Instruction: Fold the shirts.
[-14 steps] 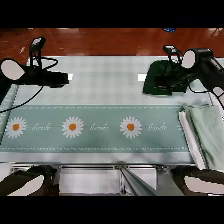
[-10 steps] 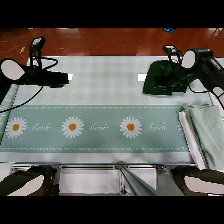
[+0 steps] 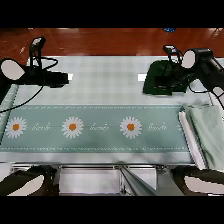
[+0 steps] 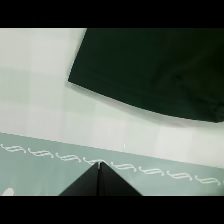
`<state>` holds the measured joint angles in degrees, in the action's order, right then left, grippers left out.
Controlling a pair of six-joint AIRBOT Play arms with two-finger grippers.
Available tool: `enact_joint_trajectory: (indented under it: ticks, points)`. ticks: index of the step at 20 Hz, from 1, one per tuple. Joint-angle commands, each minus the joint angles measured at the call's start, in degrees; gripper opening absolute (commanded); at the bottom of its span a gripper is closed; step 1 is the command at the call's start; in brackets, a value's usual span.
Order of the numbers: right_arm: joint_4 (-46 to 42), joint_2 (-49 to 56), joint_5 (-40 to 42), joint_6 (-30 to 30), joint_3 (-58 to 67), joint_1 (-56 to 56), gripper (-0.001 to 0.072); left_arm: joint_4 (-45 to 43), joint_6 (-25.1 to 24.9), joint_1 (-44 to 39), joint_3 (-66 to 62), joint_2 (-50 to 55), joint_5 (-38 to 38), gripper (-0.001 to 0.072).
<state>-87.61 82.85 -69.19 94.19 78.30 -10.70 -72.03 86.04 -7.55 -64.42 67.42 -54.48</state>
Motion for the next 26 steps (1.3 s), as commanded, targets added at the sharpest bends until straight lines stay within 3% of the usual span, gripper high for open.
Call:
enact_joint_trajectory:
  ticks: [1,6,7,8,9,10,12,13,14,15,16,18,21,26]
  points:
    - [0.0,0.0,0.0,0.0,0.0,-0.1,0.0029,0.0,0.0,0.0,0.0,0.0,0.0,0.0019]
    - [0.0,0.0,0.5,0.0,0.0,-0.1,0.0030,0.0,0.0,0.0,0.0,0.0,0.7,0.0019]
    - [-2.4,0.1,4.3,-0.9,0.0,-0.1,0.0032,0.0,0.0,0.0,0.0,0.0,1.6,0.0019]
    - [-7.1,0.1,8.4,-0.5,0.0,-0.1,0.0115,0.0,0.0,0.0,0.0,0.0,3.5,0.0019]
    - [-13.2,0.2,12.6,1.0,0.0,-0.1,0.0322,0.0,0.0,0.0,0.0,0.1,7.0,0.0019]
    - [-19.4,0.3,16.0,4.4,0.0,-0.1,0.0419,0.0,0.0,0.0,0.0,0.1,9.5,0.0019]
    - [-33.4,1.2,24.7,13.3,0.1,1.2,0.0419,0.0,0.0,-0.1,0.0,0.2,14.7,0.0020]
    - [-35.8,2.0,28.7,16.7,0.1,3.1,0.0419,0.0,0.2,-0.1,0.0,0.2,17.0,0.0063]
    - [-35.6,3.4,31.9,19.3,0.3,5.5,0.0419,0.0,0.2,-0.1,0.0,0.3,18.9,0.0190]
    - [-34.6,5.3,32.5,21.2,1.0,8.0,0.0418,0.0,0.2,-0.1,0.0,0.8,20.9,0.0424]
    - [-32.2,7.6,31.8,21.3,2.2,10.7,0.0418,0.0,0.4,0.0,0.0,1.4,21.8,0.0505]
    - [-24.6,12.0,29.7,20.2,4.4,15.6,0.0418,0.0,0.4,0.1,0.0,2.6,21.9,0.0505]
    - [-11.0,17.0,28.7,11.8,5.7,20.3,0.0418,0.0,0.4,0.0,0.0,4.2,21.9,0.0505]
    - [-4.2,22.4,23.7,6.1,5.7,20.3,0.0392,0.0,0.4,0.2,0.0,5.4,20.5,0.0505]
